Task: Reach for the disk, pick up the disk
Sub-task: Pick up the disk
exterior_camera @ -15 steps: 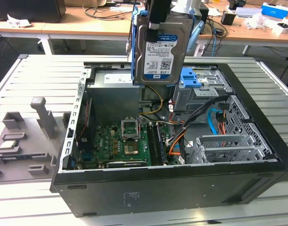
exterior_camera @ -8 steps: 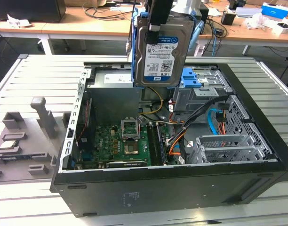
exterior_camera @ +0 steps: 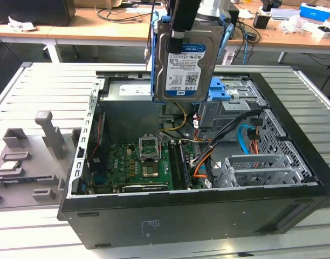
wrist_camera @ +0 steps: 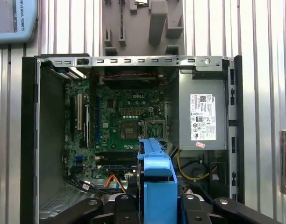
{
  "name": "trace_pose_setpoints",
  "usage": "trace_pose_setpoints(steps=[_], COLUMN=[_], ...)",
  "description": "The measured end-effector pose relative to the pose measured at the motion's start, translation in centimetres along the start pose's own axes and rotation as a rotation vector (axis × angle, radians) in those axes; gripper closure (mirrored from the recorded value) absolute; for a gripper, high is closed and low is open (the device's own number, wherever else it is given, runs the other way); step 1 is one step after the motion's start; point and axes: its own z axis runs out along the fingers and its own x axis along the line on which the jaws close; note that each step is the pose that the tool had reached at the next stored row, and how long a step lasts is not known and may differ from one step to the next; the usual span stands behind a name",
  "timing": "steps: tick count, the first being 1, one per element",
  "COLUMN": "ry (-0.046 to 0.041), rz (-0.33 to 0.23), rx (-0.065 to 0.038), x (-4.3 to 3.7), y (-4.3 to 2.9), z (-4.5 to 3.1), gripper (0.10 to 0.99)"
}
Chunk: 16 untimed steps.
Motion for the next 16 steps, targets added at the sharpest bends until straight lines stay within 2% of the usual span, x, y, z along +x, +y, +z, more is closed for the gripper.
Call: trace_pose_setpoints(steps=[16], ry=[0.0], rz=[0.0], rx=[0.0], x=[2.96], y=[-0.01], z=[0.07], gripper=[0.722])
